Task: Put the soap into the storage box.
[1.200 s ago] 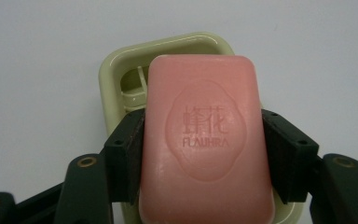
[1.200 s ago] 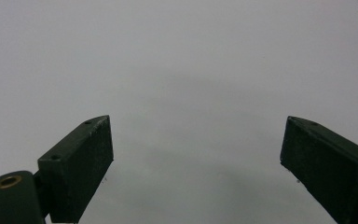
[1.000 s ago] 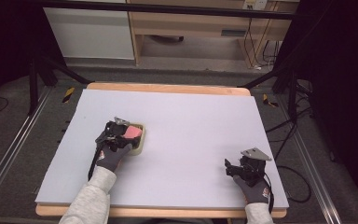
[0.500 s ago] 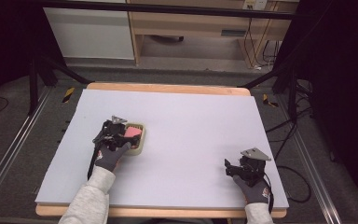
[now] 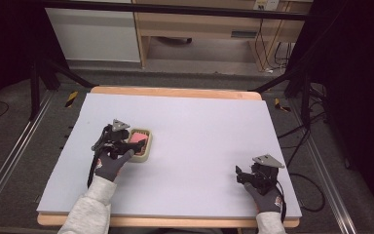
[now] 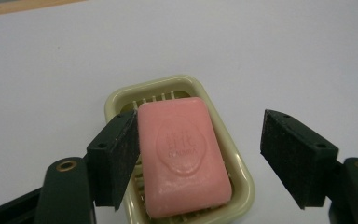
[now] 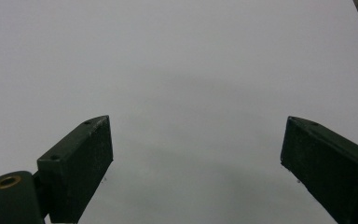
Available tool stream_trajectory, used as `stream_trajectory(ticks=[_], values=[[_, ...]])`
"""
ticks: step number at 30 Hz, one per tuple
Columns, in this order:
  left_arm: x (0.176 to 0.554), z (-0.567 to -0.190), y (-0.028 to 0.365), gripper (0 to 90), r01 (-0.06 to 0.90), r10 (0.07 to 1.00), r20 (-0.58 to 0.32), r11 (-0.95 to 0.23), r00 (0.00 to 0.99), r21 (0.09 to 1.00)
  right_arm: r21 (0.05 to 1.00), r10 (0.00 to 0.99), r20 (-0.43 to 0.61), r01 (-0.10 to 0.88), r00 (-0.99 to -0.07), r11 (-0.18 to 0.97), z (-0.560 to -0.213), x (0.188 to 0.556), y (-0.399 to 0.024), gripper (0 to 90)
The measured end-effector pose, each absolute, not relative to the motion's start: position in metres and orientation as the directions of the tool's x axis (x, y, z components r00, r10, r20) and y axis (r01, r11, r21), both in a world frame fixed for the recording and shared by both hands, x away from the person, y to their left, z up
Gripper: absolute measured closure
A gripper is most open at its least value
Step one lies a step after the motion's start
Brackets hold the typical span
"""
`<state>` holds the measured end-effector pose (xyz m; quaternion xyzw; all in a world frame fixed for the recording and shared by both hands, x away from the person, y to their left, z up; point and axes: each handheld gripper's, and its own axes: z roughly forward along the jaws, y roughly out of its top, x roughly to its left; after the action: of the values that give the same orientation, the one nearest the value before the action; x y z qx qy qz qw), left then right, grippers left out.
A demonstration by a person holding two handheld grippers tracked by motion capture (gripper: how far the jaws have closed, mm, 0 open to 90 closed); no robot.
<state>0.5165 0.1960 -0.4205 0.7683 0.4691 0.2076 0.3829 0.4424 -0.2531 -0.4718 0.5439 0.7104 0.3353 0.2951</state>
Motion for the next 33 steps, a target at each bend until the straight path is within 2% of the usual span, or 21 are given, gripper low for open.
stream_trajectory(ticks=[18, 27, 33], values=[[0.472, -0.431, 0.238, 27.5, 0.512, 0.886, -0.015, -0.254, 0.464, 0.820, 0.802, 0.980, -0.034, 0.579, -0.198, 0.145, -0.470, 0.440, -0.261, 8.4], [0.461, -0.444, 0.263, 28.0, 0.536, 0.908, -0.003, -0.244, 0.418, 0.808, 0.800, 0.985, -0.026, 0.587, -0.172, 0.124, -0.471, 0.440, -0.266, 7.9], [0.454, -0.457, 0.279, 32.1, 0.571, 0.916, 0.014, -0.261, 0.400, 0.778, 0.795, 0.986, -0.026, 0.594, -0.163, 0.119, -0.471, 0.440, -0.268, 7.6]])
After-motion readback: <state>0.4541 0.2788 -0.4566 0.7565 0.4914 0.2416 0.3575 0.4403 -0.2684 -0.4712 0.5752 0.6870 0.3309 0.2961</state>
